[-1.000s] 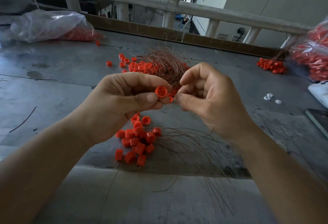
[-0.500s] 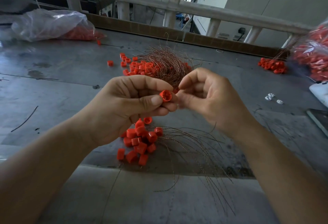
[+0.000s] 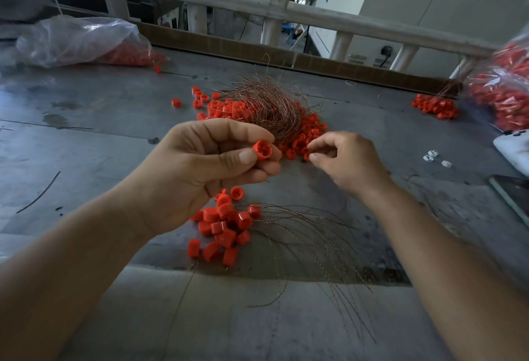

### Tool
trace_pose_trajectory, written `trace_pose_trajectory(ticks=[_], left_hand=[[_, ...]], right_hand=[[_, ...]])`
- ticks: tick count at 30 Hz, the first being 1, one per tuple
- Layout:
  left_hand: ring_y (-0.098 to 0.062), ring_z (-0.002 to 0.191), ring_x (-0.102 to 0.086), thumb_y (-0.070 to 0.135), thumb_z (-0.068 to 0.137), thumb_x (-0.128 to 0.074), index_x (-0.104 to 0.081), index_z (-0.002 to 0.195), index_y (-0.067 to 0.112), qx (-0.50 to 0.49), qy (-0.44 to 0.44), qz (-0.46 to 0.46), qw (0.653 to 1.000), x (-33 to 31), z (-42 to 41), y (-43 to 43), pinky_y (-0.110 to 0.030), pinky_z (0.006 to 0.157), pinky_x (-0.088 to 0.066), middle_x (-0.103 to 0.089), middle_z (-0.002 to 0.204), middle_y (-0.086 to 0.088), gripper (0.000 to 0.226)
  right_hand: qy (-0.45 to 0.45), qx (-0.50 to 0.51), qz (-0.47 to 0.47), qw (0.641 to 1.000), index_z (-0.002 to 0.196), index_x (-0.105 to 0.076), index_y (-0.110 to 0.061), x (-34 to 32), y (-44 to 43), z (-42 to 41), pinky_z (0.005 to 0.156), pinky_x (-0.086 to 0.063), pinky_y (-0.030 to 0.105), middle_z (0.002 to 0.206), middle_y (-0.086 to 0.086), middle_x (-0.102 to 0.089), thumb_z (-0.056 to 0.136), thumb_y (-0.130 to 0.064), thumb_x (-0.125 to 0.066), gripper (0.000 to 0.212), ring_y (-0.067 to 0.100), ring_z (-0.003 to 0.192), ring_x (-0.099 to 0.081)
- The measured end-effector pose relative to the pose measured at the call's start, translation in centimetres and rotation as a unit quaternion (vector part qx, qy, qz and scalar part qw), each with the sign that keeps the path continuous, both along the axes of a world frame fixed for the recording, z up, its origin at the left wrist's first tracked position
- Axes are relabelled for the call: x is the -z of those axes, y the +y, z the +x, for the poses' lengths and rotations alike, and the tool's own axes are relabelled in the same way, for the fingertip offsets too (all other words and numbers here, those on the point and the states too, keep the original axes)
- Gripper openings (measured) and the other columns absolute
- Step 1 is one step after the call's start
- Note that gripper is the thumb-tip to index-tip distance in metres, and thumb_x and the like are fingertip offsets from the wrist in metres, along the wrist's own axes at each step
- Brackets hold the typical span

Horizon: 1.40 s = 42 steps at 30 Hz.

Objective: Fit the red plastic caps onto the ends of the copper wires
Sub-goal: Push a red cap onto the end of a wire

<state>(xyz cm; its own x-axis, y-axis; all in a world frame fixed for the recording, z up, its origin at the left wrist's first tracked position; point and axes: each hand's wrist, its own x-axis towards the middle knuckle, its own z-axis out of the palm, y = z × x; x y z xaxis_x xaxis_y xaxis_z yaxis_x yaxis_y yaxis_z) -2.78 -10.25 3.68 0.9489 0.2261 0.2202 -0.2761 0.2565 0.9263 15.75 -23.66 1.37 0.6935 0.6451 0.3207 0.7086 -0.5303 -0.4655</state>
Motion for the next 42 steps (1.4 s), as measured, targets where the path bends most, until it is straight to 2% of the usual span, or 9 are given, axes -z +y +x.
trace_pose_trajectory(ticks=[3,8,15,23,26,28,33,37,42], left_hand=[[-0.015,0.072,-0.071,0.012,0.058,-0.066,-0.075,0.08,0.012,0.001,0.001,0.0,1.0,0.0,0.0,0.0,-0.016,0.06,-0.054,-0.073,0.079,-0.008,0.024],[-0.016,0.074,-0.071,0.011,0.059,-0.066,-0.075,0.082,0.011,0.003,0.008,0.002,1.0,0.1,0.0,0.1,-0.017,0.061,-0.054,-0.073,0.081,-0.009,0.024],[-0.016,0.072,-0.071,0.011,0.058,-0.065,-0.075,0.08,0.01,0.003,0.015,0.001,1.0,0.1,0.1,0.0,-0.018,0.06,-0.054,-0.073,0.081,-0.01,0.025],[-0.015,0.072,-0.071,0.012,0.058,-0.065,-0.075,0.08,0.014,0.011,0.013,0.013,1.0,0.2,0.0,0.0,-0.017,0.061,-0.054,-0.073,0.081,-0.009,0.024],[-0.015,0.074,-0.071,0.013,0.06,-0.065,-0.075,0.08,0.015,0.013,0.011,0.018,1.0,0.2,0.0,0.1,-0.017,0.062,-0.054,-0.073,0.082,-0.009,0.023],[-0.015,0.075,-0.071,0.013,0.06,-0.066,-0.075,0.08,0.016,0.009,0.013,0.02,1.0,0.2,0.0,0.2,-0.017,0.062,-0.054,-0.073,0.082,-0.009,0.023],[-0.016,0.074,-0.071,0.005,0.065,-0.066,-0.075,0.08,0.015,-0.011,0.033,0.034,0.999,0.4,0.2,0.1,-0.017,0.062,-0.054,-0.073,0.08,-0.009,0.021],[-0.017,0.074,-0.071,0.002,0.066,-0.058,-0.075,0.08,0.013,-0.027,0.04,0.031,0.998,0.4,0.3,0.1,-0.018,0.062,-0.054,-0.073,0.079,-0.008,0.025],[-0.016,0.073,-0.071,0.006,0.062,-0.059,-0.076,0.079,0.015,-0.046,0.045,0.042,0.997,0.5,0.4,0.0,-0.017,0.061,-0.053,-0.073,0.08,-0.007,0.025]], right_hand=[[-0.004,-0.003,-0.027,1.0,0.094,-0.069,-0.016,0.4,0.3,0.1,0.075,-0.04,0.022,0.084,-0.005,-0.058,0.079,-0.017,-0.068,0.015,0.009,0.078,-0.05],[-0.017,0.001,-0.056,0.998,0.079,-0.064,-0.015,0.6,0.6,0.1,0.067,-0.033,0.023,0.077,-0.009,-0.049,0.081,-0.016,-0.066,0.003,0.01,0.078,-0.047],[-0.01,-0.003,-0.029,1.0,0.082,-0.059,-0.018,0.6,0.6,0.1,0.068,-0.04,0.025,0.081,-0.007,-0.057,0.077,-0.021,-0.07,0.012,0.012,0.075,-0.052],[-0.03,-0.026,-0.046,0.998,0.081,-0.063,-0.014,0.9,0.8,0.4,0.066,-0.031,0.021,0.083,-0.004,-0.057,0.083,-0.015,-0.064,0.002,0.011,0.077,-0.049],[0.029,-0.016,0.02,0.999,0.071,-0.057,-0.02,0.2,0.4,0.3,0.062,-0.036,0.02,0.071,-0.007,-0.059,0.084,-0.011,-0.062,0.016,0.008,0.068,-0.052],[0.128,-0.029,0.108,0.985,0.07,-0.055,-0.021,-0.8,-0.1,-0.1,0.064,-0.045,0.02,0.07,-0.003,-0.061,0.084,-0.006,-0.062,0.022,0.011,0.068,-0.059],[0.323,-0.169,0.277,0.889,0.086,-0.06,-0.015,-3.4,-0.9,-2.6,0.063,-0.05,0.016,0.081,0.003,-0.063,0.081,0.008,-0.056,0.024,0.005,0.068,-0.062],[0.327,-0.23,0.255,0.88,0.086,-0.064,-0.021,-4.1,-0.5,-5.1,0.06,-0.05,0.017,0.071,-0.003,-0.065,0.071,-0.014,-0.059,0.017,0.006,0.065,-0.062],[0.311,-0.27,0.236,0.88,0.087,-0.062,-0.02,-4.2,-0.4,-6.5,0.062,-0.051,0.018,0.071,-0.001,-0.063,0.069,-0.017,-0.06,0.018,0.008,0.067,-0.064]])
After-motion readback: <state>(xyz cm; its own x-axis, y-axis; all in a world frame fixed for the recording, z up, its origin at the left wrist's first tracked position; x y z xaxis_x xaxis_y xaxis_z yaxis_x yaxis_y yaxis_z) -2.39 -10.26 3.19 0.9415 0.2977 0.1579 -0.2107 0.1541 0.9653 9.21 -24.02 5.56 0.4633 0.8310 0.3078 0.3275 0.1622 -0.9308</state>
